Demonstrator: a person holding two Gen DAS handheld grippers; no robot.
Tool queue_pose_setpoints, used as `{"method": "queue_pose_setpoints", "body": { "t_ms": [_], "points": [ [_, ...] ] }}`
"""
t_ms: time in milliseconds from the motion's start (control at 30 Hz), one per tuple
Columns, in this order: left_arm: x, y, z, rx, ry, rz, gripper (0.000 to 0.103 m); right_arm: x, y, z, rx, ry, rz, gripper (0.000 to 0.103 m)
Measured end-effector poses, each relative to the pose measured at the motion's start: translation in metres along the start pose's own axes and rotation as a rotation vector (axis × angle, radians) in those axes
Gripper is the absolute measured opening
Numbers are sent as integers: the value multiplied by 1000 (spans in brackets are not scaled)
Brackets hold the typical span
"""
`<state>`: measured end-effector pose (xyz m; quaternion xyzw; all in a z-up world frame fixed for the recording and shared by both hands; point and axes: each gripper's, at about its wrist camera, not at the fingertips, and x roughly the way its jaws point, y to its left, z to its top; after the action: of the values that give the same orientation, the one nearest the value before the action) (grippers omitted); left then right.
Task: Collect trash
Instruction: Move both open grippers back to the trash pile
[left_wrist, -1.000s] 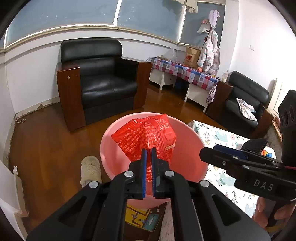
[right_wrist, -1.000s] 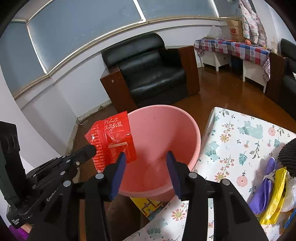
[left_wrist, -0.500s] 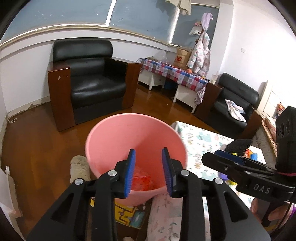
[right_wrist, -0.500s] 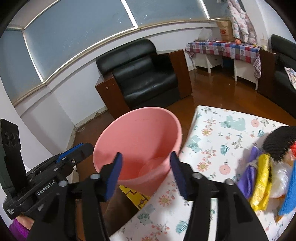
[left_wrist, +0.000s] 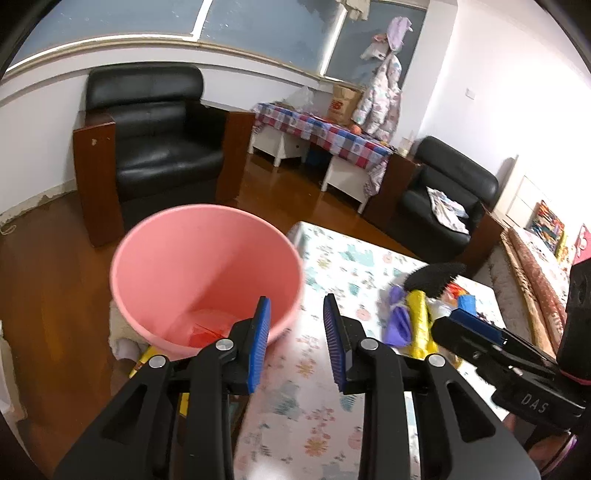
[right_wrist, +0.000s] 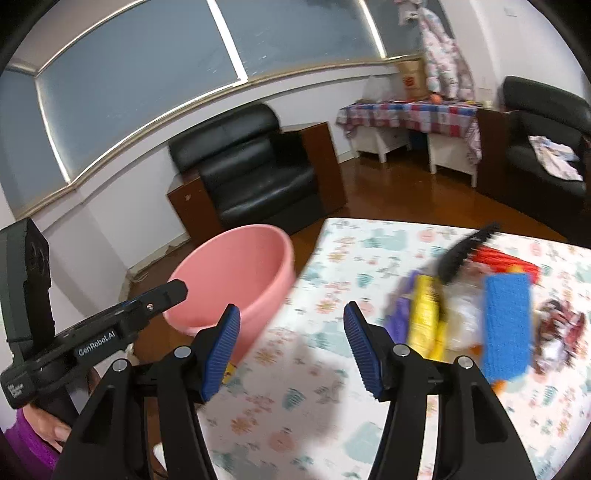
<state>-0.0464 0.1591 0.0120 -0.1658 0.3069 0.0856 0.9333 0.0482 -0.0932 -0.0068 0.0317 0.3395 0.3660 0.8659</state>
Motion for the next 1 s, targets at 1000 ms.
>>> {"method": "queue_pose_setpoints", "body": {
  "t_ms": [1000],
  "points": [
    [89, -142, -48, 254, 236, -195, 30, -72, -143, -41, 267, -109, -224, 58]
  ]
}}
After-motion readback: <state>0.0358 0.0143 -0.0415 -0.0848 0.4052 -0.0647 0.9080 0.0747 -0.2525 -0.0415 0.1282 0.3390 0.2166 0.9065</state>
